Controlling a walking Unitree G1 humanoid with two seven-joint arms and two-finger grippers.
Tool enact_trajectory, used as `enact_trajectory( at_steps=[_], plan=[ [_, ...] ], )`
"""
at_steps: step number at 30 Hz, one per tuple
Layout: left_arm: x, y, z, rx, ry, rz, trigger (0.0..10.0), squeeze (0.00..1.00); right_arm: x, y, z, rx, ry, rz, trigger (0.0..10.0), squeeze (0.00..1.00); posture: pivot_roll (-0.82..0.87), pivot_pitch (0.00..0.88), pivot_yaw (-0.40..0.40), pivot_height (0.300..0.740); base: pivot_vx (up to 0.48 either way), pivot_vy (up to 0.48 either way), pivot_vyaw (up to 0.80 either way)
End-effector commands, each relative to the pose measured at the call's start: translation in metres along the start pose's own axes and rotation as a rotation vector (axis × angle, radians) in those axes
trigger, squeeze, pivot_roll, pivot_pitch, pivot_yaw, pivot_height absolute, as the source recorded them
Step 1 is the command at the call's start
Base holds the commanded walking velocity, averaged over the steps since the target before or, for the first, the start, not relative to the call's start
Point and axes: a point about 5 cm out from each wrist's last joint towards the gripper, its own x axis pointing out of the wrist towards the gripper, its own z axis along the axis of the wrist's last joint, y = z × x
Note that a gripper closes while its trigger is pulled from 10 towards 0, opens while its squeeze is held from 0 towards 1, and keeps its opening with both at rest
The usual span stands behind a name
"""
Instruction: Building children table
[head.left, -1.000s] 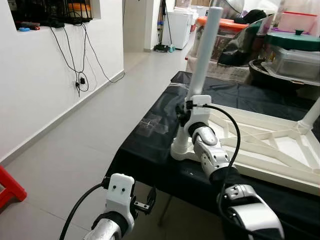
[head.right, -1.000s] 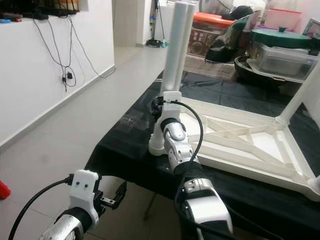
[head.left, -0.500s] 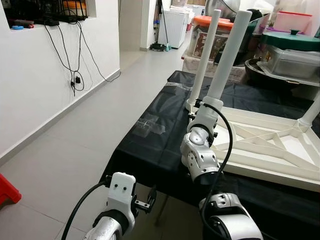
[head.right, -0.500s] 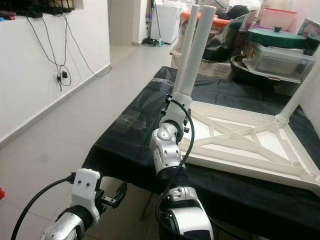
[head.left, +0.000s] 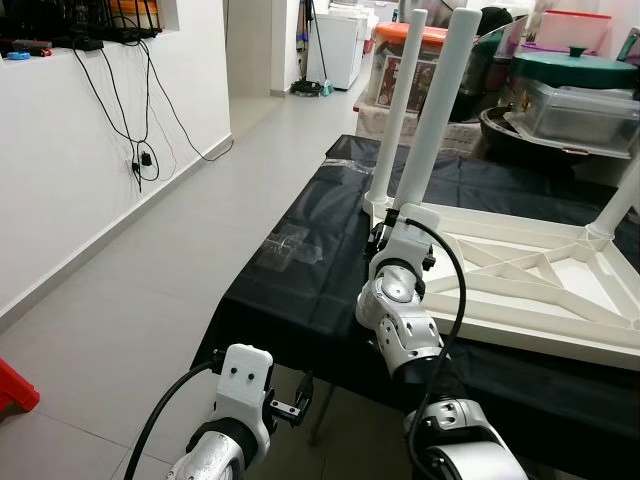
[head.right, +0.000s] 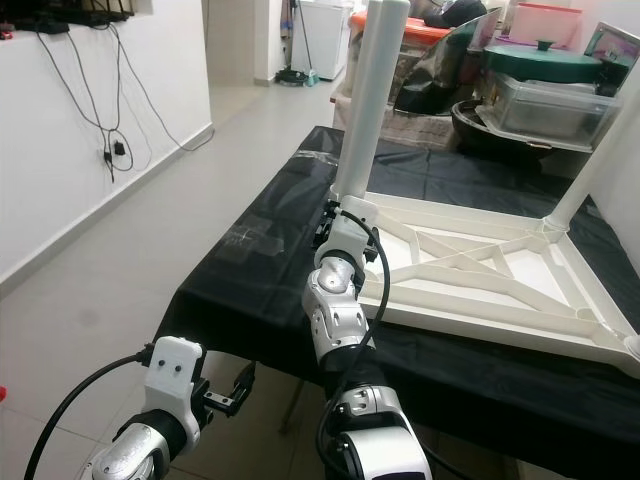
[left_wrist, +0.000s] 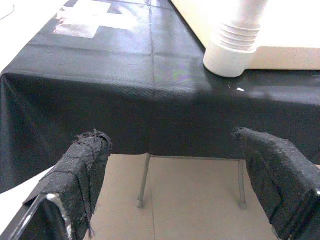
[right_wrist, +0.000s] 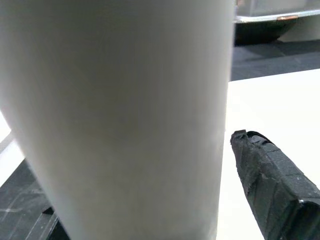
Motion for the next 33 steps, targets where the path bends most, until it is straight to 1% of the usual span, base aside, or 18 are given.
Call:
enact_trajectory(
  at_steps=[1,7,8,9,10,12,17,19,22,23,24,25,26,27,28,30,32,33],
  plan=[
    [0.0,0.002,-0.003,0.003,0.01,0.002,10.0,0.0,0.0,-0.01,-0.003,-0.001,-0.009,-0.007,10.0,0.0,0.06,0.0,-0.078,0.74,0.0,0.0,0.0],
    [0.001,0.002,-0.003,0.005,0.009,0.002,10.0,0.0,0.004,-0.018,0.005,-0.006,-0.058,0.075,10.0,0.0,0.06,0.0,-0.077,0.74,0.0,0.0,0.0],
    [0.001,0.002,-0.003,0.006,0.009,0.002,10.0,0.0,0.006,-0.021,0.008,0.0,-0.079,0.126,10.0,0.0,0.06,0.0,-0.077,0.74,0.0,0.0,0.0],
    [0.001,0.002,-0.003,0.006,0.009,0.002,10.0,0.0,0.006,-0.021,0.008,0.0,-0.079,0.126,10.0,0.0,0.06,0.0,-0.077,0.74,0.0,0.0,0.0],
    [0.001,0.002,-0.003,0.006,0.009,0.002,10.0,0.0,0.009,-0.025,0.01,-0.003,-0.096,0.174,10.0,0.0,0.06,0.0,-0.075,0.74,0.0,0.0,0.0],
    [0.001,0.002,-0.003,0.006,0.009,0.002,10.0,0.0,0.014,-0.032,0.013,-0.043,-0.121,0.253,10.0,0.0,0.05,0.0,-0.073,0.74,0.0,0.0,0.0],
    [0.001,0.002,-0.003,0.006,0.008,0.001,10.0,0.0,0.019,-0.038,0.015,-0.052,-0.12,0.312,10.0,0.0,0.06,0.0,-0.074,0.74,0.0,0.0,0.0],
    [0.001,0.003,-0.003,0.007,0.008,0.002,10.0,0.0,0.022,-0.038,0.017,-0.011,-0.101,0.39,10.0,0.0,0.06,0.0,-0.073,0.74,0.0,0.0,0.0],
    [0.001,0.003,-0.003,0.007,0.008,0.002,10.0,0.0,0.022,-0.038,0.017,-0.011,-0.101,0.39,10.0,0.0,0.06,0.0,-0.073,0.74,0.0,0.0,0.0],
    [0.001,0.003,-0.002,0.007,0.007,0.002,10.0,0.0,0.023,-0.038,0.018,0.008,-0.094,0.43,10.0,0.0,0.06,0.0,-0.073,0.74,0.0,0.0,0.0],
    [0.001,0.003,-0.002,0.007,0.007,0.002,10.0,0.0,0.023,-0.038,0.018,0.008,-0.094,0.43,10.0,0.0,0.06,0.0,-0.073,0.74,0.0,0.0,0.0],
    [0.002,0.003,-0.002,0.008,0.007,0.002,10.0,0.0,0.024,-0.038,0.018,0.021,-0.083,0.503,10.0,0.0,0.06,0.0,-0.073,0.74,0.0,0.0,0.0],
    [0.002,0.003,-0.002,0.008,0.007,0.002,10.0,0.0,0.024,-0.038,0.018,0.021,-0.083,0.503,10.0,0.0,0.06,0.0,-0.073,0.74,0.0,0.0,0.0],
    [0.002,0.003,-0.002,0.008,0.007,0.003,10.0,0.0,0.025,-0.037,0.019,0.034,-0.069,0.583,10.0,0.0,0.06,0.0,-0.073,0.74,0.0,0.0,0.0],
    [0.002,0.003,-0.002,0.008,0.007,0.003,10.0,0.0,0.025,-0.037,0.019,0.034,-0.069,0.583,10.0,0.0,0.06,0.0,-0.073,0.74,0.0,0.0,0.0],
    [0.002,0.003,-0.002,0.007,0.006,0.003,10.0,0.0,0.029,-0.038,0.021,0.026,-0.046,0.71,10.0,0.0,0.06,0.0,-0.073,0.74,0.0,0.0,0.0],
    [0.002,0.003,-0.002,0.007,0.006,0.003,10.0,0.0,0.029,-0.038,0.021,0.026,-0.046,0.71,10.0,0.0,0.06,0.0,-0.073,0.74,0.0,0.0,0.0],
    [0.002,0.003,-0.002,0.007,0.006,0.003,10.0,0.0,0.031,-0.038,0.021,0.01,-0.033,0.763,10.0,0.0,0.06,0.0,-0.074,0.74,0.0,0.0,0.0]
  ],
)
